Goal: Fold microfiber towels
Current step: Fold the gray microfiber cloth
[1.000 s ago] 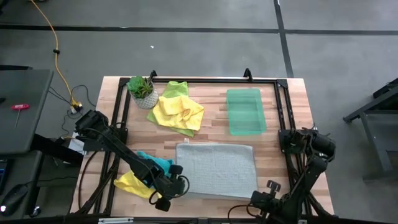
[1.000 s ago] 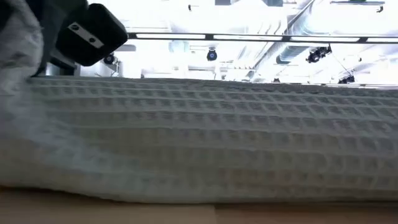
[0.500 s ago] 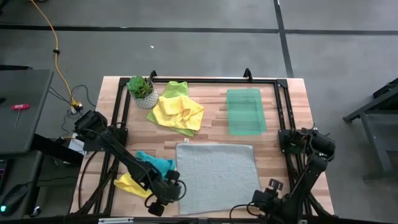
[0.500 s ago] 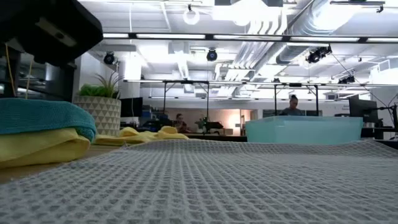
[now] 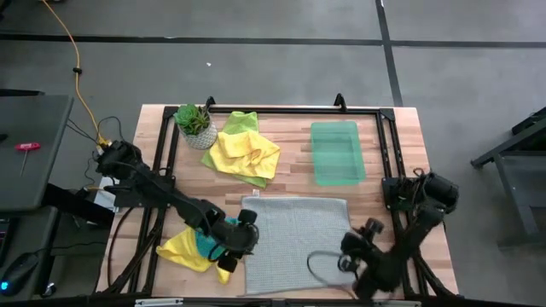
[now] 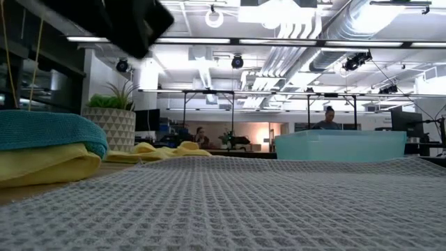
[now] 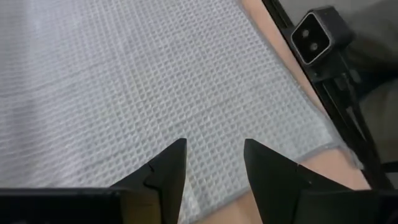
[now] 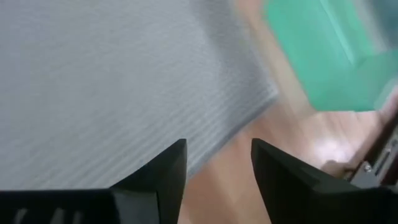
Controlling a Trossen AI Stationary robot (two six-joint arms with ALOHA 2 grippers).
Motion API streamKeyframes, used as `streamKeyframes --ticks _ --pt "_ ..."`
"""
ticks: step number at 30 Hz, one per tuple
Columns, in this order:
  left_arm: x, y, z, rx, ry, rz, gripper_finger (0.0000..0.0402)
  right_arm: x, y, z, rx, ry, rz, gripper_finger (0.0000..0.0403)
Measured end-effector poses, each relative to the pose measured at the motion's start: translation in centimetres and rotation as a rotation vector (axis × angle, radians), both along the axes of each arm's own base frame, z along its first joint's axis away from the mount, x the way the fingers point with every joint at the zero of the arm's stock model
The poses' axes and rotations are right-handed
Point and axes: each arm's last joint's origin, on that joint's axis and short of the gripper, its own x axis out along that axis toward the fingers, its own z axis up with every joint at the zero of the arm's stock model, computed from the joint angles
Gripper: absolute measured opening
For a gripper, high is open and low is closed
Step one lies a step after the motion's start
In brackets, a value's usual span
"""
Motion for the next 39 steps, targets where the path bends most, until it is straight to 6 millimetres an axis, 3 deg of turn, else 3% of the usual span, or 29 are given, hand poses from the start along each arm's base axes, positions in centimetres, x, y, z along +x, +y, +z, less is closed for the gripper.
streamKeyframes --ticks 5,10,13,20,30,39 --pt "-0.1 2.9 -2.6 -0.035 -0.033 0.111 0.0132 -0.3 -5.3 -2.2 -0.062 -0.148 -0.1 0.0124" --pt "-0.4 5.1 -4.2 -0.044 -0.074 0.249 0.0104 -1.3 -10.1 -4.7 0.051 -0.235 -0.189 0.004" --pt "-0.7 6.1 -5.1 -0.07 -0.063 0.313 0.0078 -1.6 -11.6 -5.3 0.142 -0.306 -0.181 0.0008" --pt "-0.6 6.4 -5.5 -0.117 -0.062 0.369 0.0006 -1.7 -12.9 -5.9 0.307 -0.389 -0.157 0.0003" --pt "-0.7 6.6 -8.3 -0.067 0.048 0.446 0.0001 -1.6 -13.2 -6.9 0.338 -0.348 -0.172 0.0" --pt "-0.2 9.5 -8.8 0.059 0.033 0.532 0.0 -3.3 -13.5 -7.0 0.295 -0.309 -0.309 0.0"
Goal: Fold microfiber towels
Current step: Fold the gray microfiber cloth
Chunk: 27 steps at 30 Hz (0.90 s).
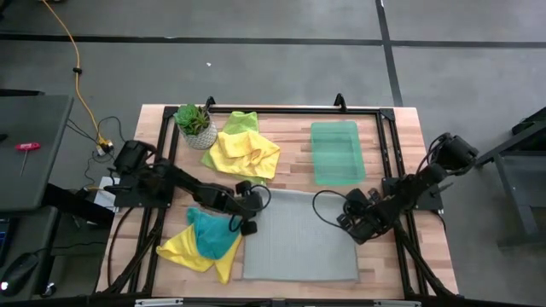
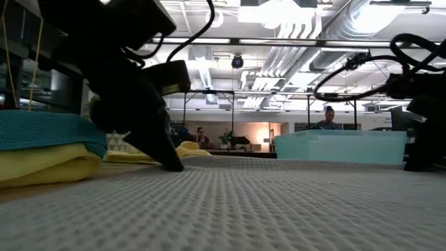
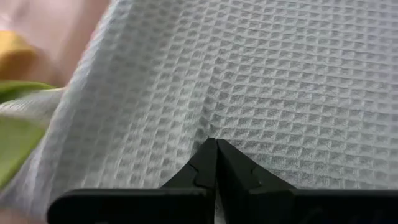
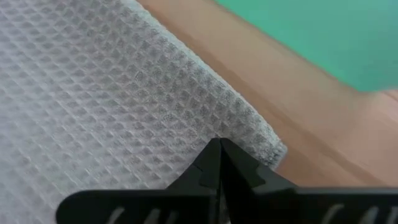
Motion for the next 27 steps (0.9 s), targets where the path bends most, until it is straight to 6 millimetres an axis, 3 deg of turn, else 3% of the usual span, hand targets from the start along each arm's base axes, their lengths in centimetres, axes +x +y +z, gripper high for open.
streamKeyframes --ticks 7,14,17,21,27 --pt "0.2 1.8 0.0 -0.023 0.001 0.021 0.0 -1.1 0.0 0.1 -0.026 0.03 -0.05 0.0" --pt "0.4 1.0 0.2 -0.005 -0.011 -0.088 0.0 -1.3 0.5 2.2 -0.121 0.132 0.024 0.0" --pt "0.4 0.5 1.7 0.008 -0.003 -0.177 0.0 -0.8 1.6 3.6 -0.158 0.134 0.135 0.0" --pt "-0.3 -1.2 4.0 -0.03 -0.011 -0.373 0.0 0.3 3.7 5.7 -0.156 0.079 0.291 0.0" --pt "-2.7 -6.0 6.6 -0.117 -0.017 -0.502 0.0002 1.0 6.4 8.5 -0.189 -0.088 0.399 0.0"
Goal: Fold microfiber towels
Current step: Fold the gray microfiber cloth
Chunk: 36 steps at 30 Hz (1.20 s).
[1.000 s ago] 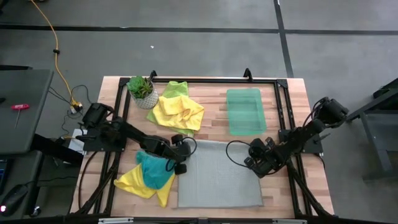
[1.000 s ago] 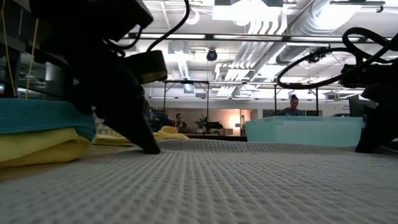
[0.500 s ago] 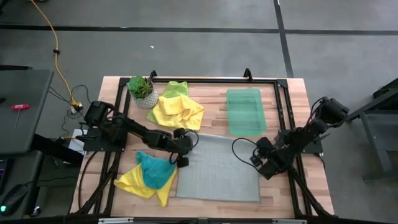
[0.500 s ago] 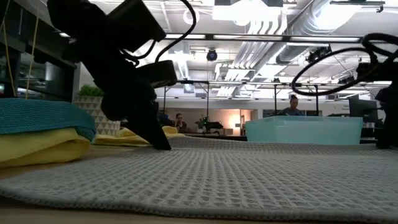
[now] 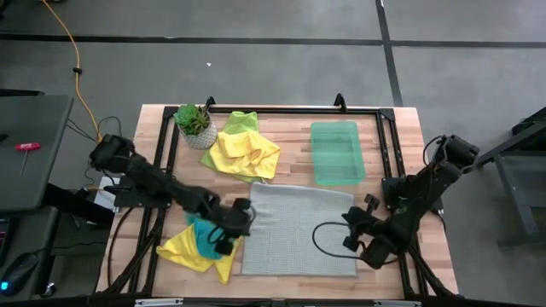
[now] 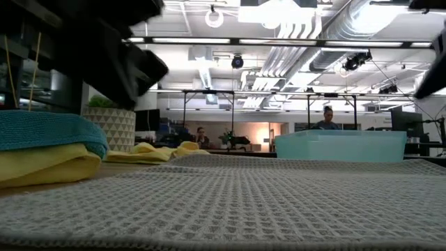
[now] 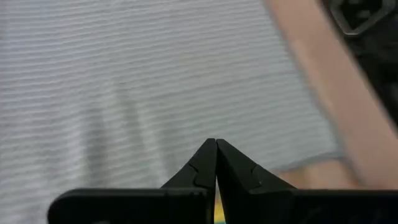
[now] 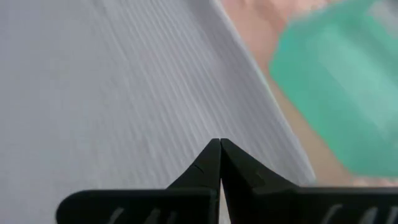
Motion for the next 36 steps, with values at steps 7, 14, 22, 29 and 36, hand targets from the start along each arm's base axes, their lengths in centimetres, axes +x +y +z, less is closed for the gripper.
streamKeyframes --ticks 7,14,22,29,36 --pt "-2.9 -7.6 -0.3 -0.002 0.002 -0.037 0.0061 0.1 0.8 1.0 -0.02 -0.077 0.032 0.0" --pt "-0.9 -13.1 -0.9 0.054 0.022 -0.085 0.0161 0.4 0.1 0.4 -0.028 -0.07 0.001 0.0" --pt "1.9 -13.3 -3.0 0.203 0.262 -0.01 0.0201 0.7 -0.1 0.4 -0.026 -0.067 -0.007 0.0" --pt "2.2 -13.2 -3.7 0.063 0.381 0.008 0.0198 0.7 -0.1 0.4 -0.035 -0.056 0.008 0.0" --pt "2.3 -13.1 -3.9 0.065 0.388 0.051 0.0184 0.6 -0.1 0.4 -0.027 -0.042 0.008 0.0"
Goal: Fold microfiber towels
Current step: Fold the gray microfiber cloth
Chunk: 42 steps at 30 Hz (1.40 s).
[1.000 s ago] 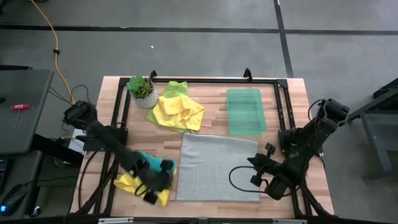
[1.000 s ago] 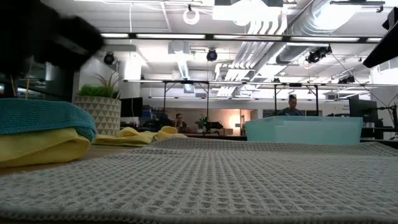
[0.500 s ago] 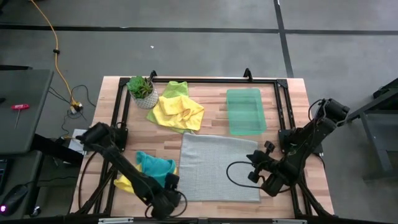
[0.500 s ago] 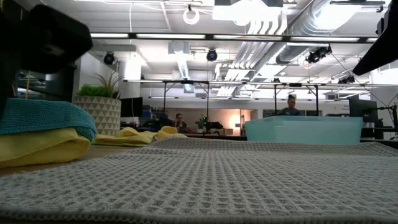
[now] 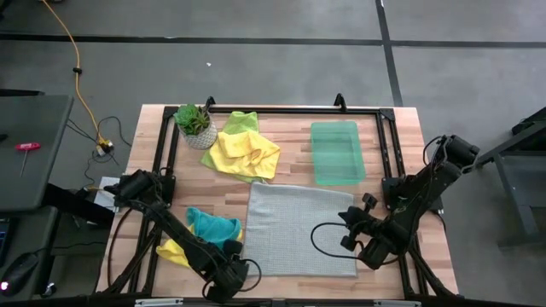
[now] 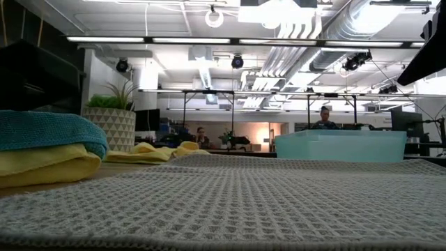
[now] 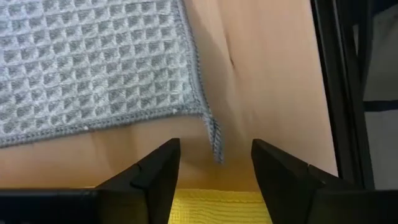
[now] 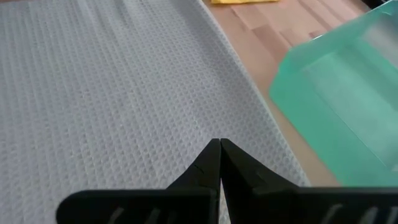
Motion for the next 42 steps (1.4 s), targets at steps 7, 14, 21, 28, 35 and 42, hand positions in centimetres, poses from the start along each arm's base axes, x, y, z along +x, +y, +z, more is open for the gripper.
streamKeyframes --ticks 7,14,21,28,35,42 --pt "0.1 0.2 -0.4 0.054 -0.022 0.026 0.0087 -0.1 0.2 -0.2 0.067 0.072 0.008 0.0" --pt "0.2 0.2 -0.4 0.056 -0.023 0.027 0.0008 0.0 1.6 -0.3 0.269 0.148 0.076 0.0" --pt "0.2 0.2 -0.5 0.058 -0.024 0.027 0.0003 0.1 5.4 -0.4 0.529 0.056 0.186 0.0008" --pt "0.2 0.2 -0.5 0.066 -0.03 0.03 0.0001 -0.8 8.9 -3.5 0.6 0.341 0.1 0.0068" --pt "0.2 0.3 -0.5 0.069 -0.033 0.032 0.0 0.0 12.4 -2.9 0.431 0.499 0.08 0.0117" --pt "0.2 0.3 -0.5 0.069 -0.033 0.033 0.0 1.3 14.7 -4.6 0.292 0.617 0.128 0.0124"
